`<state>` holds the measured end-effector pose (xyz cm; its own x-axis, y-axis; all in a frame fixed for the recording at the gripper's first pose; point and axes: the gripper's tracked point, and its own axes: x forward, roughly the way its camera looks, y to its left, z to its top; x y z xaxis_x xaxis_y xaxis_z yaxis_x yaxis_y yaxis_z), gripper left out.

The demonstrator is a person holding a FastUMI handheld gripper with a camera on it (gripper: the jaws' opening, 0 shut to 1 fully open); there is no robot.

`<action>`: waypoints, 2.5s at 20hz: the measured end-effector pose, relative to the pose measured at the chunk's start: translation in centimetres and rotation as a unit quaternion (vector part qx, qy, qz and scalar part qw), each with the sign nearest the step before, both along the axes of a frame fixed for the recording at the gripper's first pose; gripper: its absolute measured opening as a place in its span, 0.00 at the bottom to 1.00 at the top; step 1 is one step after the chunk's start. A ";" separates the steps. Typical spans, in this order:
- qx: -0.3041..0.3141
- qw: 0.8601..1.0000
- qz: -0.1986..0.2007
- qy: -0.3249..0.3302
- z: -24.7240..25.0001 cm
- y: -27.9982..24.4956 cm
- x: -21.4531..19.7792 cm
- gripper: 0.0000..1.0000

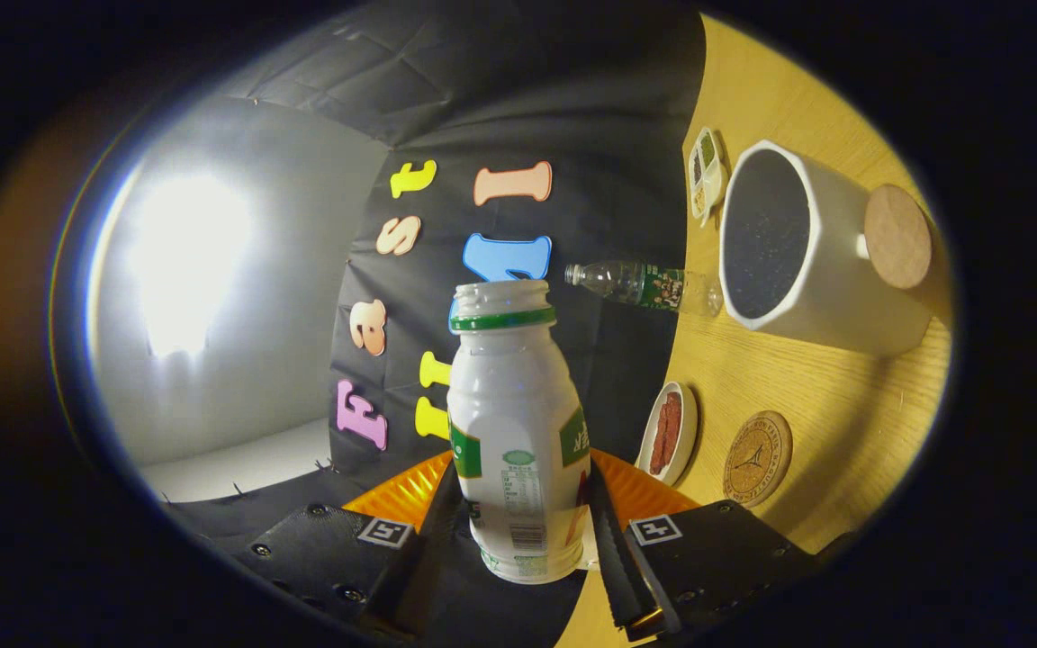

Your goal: Take the bottle from table, then pour the juice into the cup, finally place the bottle on the coaster

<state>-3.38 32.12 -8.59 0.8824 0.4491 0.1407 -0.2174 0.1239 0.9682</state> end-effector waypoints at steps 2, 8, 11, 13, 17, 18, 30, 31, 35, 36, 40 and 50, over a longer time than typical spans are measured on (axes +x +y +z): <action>0.023 1.000 -0.004 0.005 0.3 -0.4 0.1 0.73; 0.076 0.997 -0.014 0.017 0.6 -1.3 0.3 0.72; 0.093 0.995 -0.012 0.023 1.1 -1.2 0.7 0.72; 0.098 0.995 -0.011 0.024 1.2 -1.1 0.9 0.72; 0.108 0.994 -0.011 0.026 1.5 -1.3 0.8 0.72; 0.110 0.993 -0.011 0.027 1.5 -1.3 0.9 0.73; 0.120 0.992 -0.011 0.033 1.9 -1.4 0.7 0.72; 0.121 0.992 -0.012 0.034 2.0 -1.3 0.6 0.72; 0.129 0.991 -0.013 0.041 1.7 -1.2 0.7 0.73; 0.129 0.991 -0.013 0.041 1.6 -1.1 0.7 0.72; 0.139 0.989 -0.016 0.043 1.7 -1.4 0.9 0.72; 0.162 0.985 -0.020 0.047 2.2 -1.5 0.7 0.73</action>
<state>-2.68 30.58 -6.38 0.9146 0.3582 0.1875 -0.1258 -0.1887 0.9739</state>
